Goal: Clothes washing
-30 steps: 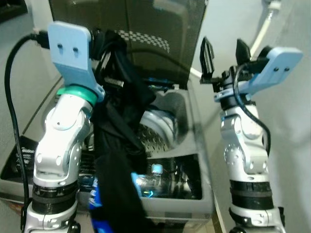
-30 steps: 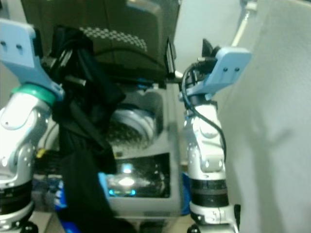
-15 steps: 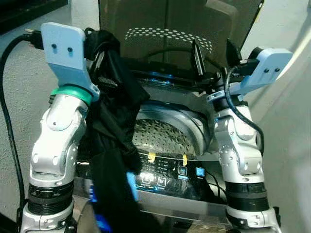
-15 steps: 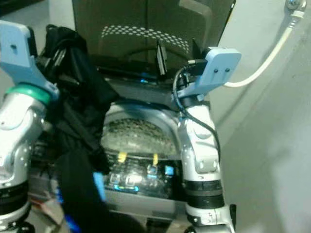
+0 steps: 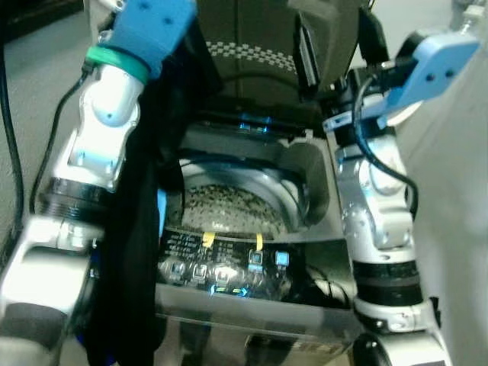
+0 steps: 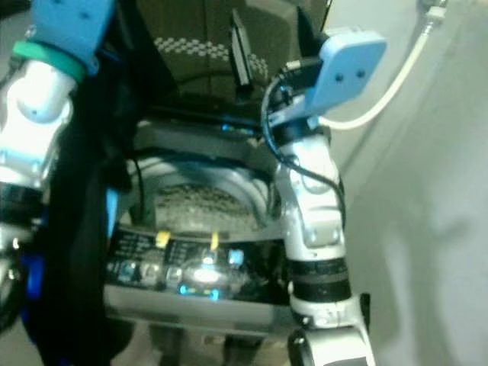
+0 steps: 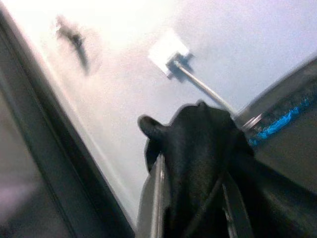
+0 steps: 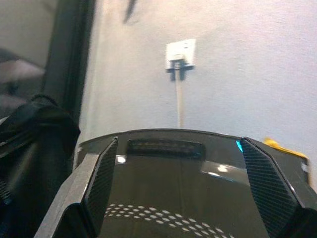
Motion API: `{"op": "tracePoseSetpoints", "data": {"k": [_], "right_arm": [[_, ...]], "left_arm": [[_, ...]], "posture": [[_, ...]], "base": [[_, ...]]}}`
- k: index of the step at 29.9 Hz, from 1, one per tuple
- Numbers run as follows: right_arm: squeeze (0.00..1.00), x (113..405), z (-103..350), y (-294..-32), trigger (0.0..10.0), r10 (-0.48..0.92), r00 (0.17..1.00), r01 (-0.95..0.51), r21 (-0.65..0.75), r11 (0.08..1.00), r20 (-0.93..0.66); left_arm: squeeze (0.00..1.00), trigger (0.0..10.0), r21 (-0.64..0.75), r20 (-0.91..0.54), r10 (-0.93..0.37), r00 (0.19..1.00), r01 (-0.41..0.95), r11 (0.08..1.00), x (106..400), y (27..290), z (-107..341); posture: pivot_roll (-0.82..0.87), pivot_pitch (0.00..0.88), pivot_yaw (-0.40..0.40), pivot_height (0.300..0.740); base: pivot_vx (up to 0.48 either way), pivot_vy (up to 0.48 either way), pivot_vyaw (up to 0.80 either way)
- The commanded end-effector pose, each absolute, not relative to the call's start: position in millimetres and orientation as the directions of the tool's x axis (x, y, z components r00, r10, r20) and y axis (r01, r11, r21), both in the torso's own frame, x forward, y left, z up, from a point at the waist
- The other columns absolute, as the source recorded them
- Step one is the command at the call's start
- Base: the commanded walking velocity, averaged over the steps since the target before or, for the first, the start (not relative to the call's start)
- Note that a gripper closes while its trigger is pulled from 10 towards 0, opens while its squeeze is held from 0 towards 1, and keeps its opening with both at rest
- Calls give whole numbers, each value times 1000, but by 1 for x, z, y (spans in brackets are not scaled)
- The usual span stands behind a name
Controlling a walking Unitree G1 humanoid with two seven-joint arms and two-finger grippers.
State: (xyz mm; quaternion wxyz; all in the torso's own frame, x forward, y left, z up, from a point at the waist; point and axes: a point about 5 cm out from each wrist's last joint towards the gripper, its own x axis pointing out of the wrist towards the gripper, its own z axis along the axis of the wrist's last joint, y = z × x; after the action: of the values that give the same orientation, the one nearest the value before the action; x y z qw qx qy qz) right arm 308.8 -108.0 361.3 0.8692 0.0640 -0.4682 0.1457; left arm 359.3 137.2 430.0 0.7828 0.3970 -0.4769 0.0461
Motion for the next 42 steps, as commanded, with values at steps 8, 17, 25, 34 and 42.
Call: {"op": "tracePoseSetpoints", "data": {"k": [8,17,25,34,42], "right_arm": [[0,300,338,-119,10000,159,586,-240,-17,971,795],[0,304,333,-116,10000,182,598,-259,-26,965,781],[0,307,331,-105,10000,216,605,-309,-25,951,767],[0,311,324,-98,10000,247,617,-349,-21,937,747],[0,319,306,-88,10000,300,649,-393,-30,919,700]], "left_arm": [[0,10000,388,78,-581,810,512,767,405,113,319],[1000,10000,346,86,-706,703,643,683,379,125,300],[1000,10000,375,206,-745,634,653,659,310,135,306],[533,10000,364,211,-676,706,585,725,253,146,287],[0,10000,185,77,-307,949,289,939,230,180,226]], "posture": [[8,119,18,740],[56,111,-9,740],[114,104,-29,740],[155,106,-44,740],[178,123,-69,740]], "base": [[0,0,0],[0,0,0],[0,0,0],[0,0,0],[0,0,0]]}}
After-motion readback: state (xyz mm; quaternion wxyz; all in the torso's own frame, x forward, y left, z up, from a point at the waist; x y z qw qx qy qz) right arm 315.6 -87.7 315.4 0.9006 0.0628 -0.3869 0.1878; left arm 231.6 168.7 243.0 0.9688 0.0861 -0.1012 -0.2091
